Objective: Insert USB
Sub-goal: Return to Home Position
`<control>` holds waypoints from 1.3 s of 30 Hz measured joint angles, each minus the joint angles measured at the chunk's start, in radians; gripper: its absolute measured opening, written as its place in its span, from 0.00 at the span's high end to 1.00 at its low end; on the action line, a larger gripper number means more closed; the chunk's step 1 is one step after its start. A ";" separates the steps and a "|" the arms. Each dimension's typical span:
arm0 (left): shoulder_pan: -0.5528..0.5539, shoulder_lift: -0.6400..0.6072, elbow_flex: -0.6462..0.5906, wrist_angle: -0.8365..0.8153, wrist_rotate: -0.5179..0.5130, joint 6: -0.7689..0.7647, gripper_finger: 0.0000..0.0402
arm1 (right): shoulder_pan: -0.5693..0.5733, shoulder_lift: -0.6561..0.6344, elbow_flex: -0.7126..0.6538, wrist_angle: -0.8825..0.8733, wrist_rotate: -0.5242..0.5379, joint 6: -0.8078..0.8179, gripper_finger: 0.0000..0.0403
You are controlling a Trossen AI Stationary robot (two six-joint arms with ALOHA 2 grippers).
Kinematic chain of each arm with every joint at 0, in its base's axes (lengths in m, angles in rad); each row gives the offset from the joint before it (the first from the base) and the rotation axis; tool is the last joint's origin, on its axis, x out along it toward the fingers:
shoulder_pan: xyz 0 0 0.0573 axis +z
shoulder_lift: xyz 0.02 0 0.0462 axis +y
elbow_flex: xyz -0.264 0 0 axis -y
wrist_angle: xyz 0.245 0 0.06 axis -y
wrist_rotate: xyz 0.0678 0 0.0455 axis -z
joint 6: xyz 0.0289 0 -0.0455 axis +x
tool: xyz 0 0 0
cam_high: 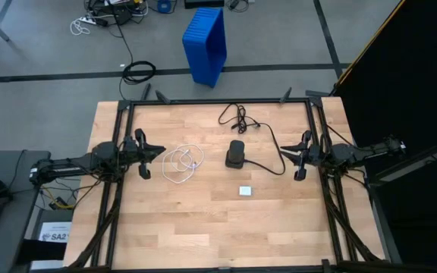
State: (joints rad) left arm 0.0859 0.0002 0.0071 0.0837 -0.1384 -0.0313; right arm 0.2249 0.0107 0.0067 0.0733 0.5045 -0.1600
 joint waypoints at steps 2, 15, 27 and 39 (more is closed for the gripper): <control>0.000 0.000 0.000 0.000 0.000 0.000 1.00 | 0.000 0.000 0.000 0.000 0.000 0.000 0.90; 0.000 0.000 0.000 0.000 0.000 0.000 1.00 | 0.000 0.000 0.000 0.000 0.000 0.000 0.94; 0.000 0.000 0.000 0.000 0.000 0.000 1.00 | 0.000 0.000 0.000 0.000 0.000 0.000 0.89; 0.000 0.000 0.000 0.000 0.000 0.000 1.00 | 0.000 0.000 0.000 0.000 0.000 0.000 0.91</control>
State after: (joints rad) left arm 0.0860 0.0002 0.0071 0.0837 -0.1385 -0.0312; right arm 0.2249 0.0109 0.0064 0.0732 0.5049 -0.1600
